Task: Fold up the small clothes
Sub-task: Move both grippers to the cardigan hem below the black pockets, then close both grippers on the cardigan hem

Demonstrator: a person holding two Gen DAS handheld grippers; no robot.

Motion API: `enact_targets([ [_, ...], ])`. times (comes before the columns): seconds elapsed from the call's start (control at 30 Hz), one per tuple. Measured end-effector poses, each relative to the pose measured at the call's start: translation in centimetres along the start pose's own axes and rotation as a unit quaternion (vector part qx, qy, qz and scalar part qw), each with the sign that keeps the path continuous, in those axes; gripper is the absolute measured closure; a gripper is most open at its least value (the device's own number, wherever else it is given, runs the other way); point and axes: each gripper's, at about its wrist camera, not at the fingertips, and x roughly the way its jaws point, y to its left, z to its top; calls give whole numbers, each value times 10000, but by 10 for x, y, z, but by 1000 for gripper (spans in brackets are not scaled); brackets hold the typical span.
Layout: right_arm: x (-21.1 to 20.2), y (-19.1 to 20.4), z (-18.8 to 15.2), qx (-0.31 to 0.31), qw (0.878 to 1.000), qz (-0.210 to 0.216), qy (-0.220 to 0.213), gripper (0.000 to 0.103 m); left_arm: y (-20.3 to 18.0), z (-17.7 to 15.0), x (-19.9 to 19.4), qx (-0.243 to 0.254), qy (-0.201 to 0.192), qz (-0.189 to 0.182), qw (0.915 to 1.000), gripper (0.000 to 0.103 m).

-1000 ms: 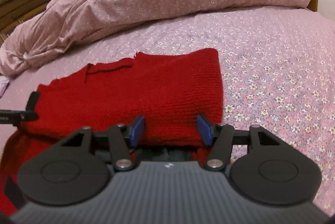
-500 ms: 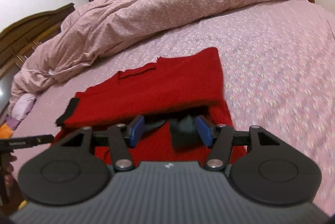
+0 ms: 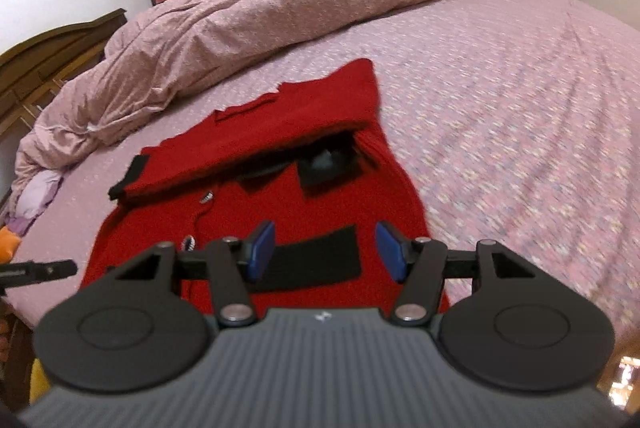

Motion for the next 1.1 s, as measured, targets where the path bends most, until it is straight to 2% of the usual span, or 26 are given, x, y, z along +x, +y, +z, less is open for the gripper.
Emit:
enact_targets([
  [0.27,-8,-15,-19,260,9988,-424,34,44,12,-28,12,-237,435,22,9988,54],
  [0.4,-2,-20,-25,258,9972,-678,193,44,8,-30,17,-71,471,69,9988,54],
  [0.7,9,-27,-38,394,9951,-782,457,45,-1,-34,23,238,441,108,9987,45],
  [0.9,5,-32,-42,357,9955,-657,578,45,6,-40,14,149,399,43,9991,45],
  [1.1,-4,-49,-47,817,9947,-303,547,47,20,-45,2,-158,277,171,9993,45],
])
